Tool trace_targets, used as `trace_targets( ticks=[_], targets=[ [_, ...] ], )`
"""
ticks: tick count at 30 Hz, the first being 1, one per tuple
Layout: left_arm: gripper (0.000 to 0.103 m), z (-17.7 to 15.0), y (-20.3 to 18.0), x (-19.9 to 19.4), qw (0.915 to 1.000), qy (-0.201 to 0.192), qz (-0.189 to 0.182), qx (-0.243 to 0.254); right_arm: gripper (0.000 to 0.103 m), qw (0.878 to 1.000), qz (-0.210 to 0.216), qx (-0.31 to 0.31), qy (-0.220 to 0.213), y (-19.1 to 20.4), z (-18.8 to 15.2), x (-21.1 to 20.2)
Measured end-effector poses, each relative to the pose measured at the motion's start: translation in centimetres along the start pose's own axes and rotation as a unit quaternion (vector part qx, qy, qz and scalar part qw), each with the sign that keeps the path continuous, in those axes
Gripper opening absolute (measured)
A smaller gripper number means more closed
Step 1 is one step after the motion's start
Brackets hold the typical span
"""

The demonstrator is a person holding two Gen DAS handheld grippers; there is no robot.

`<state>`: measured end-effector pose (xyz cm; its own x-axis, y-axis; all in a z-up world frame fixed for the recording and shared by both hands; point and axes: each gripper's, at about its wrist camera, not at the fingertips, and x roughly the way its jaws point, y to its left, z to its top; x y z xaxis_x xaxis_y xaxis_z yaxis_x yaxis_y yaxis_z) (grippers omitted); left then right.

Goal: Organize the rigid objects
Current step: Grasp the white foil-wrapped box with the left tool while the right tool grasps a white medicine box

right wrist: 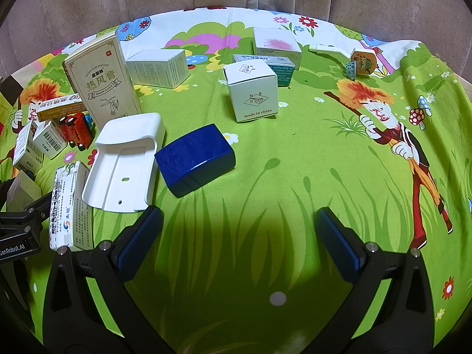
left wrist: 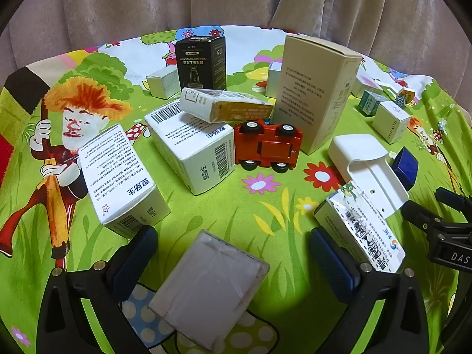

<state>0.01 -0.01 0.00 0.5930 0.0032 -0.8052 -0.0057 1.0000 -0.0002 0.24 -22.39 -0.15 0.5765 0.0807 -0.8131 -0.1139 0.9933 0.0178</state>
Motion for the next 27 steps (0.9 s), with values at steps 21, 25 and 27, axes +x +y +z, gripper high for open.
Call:
trace_targets(
  ticks=[21, 25, 27],
  targets=[
    [0.103, -4.2, 5.9, -4.4, 0.9956, -0.003, -0.054, -0.077, 0.103, 1.0, -0.007, 0.007, 0.0, 0.2, 0.0, 0.0],
    [0.103, -3.0, 8.2, -4.3, 0.9902, -0.006, -0.056, -0.128, 0.103, 1.0, -0.006, 0.007, 0.0, 0.1, 0.1, 0.1],
    [0.103, -2.1, 8.3, -4.4, 0.9881, -0.012, -0.06, -0.141, 0.103, 1.0, -0.006, 0.007, 0.0, 0.1, 0.1, 0.1]
  ],
)
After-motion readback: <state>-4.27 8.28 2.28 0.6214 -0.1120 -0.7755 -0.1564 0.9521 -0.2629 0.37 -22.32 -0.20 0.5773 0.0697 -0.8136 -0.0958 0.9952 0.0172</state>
